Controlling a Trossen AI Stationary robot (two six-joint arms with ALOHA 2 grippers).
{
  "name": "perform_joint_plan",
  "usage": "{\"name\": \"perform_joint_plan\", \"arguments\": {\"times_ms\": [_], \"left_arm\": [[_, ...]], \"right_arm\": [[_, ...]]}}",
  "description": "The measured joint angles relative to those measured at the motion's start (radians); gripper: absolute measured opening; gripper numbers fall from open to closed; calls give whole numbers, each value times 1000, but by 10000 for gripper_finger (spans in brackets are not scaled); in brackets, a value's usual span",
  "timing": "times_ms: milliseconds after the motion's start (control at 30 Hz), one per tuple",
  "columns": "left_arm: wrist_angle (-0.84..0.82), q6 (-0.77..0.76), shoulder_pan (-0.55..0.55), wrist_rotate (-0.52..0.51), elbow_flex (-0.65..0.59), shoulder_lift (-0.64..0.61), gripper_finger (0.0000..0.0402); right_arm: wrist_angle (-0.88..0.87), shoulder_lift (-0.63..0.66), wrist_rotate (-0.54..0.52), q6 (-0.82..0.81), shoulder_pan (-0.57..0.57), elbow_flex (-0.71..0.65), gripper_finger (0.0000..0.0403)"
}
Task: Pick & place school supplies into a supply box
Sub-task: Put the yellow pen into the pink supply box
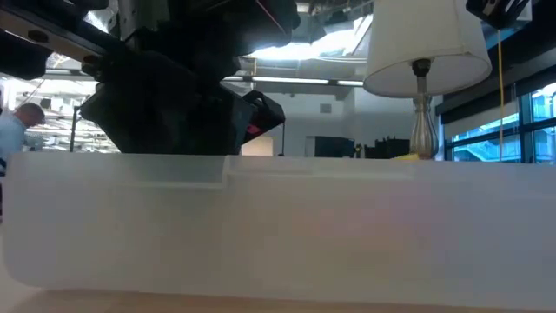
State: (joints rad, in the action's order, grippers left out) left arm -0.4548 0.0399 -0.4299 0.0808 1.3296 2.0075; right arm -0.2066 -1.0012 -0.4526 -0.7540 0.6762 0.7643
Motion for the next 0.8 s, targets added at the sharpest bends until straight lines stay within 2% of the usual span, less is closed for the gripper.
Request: {"name": "perform_joint_plan", "arguments": {"times_ms": [167,500,800], "left_arm": [[-6,-1,-8,1,3,0,80],[-77,0,-13,-1,115,-3,80],[-81,0,-15,-37,128,-3,78]], "right_arm": [[-2,0,0,1,0,0,115],[-5,0,2,0,0,0,115],[-7,0,37,2,0,0,115]]}}
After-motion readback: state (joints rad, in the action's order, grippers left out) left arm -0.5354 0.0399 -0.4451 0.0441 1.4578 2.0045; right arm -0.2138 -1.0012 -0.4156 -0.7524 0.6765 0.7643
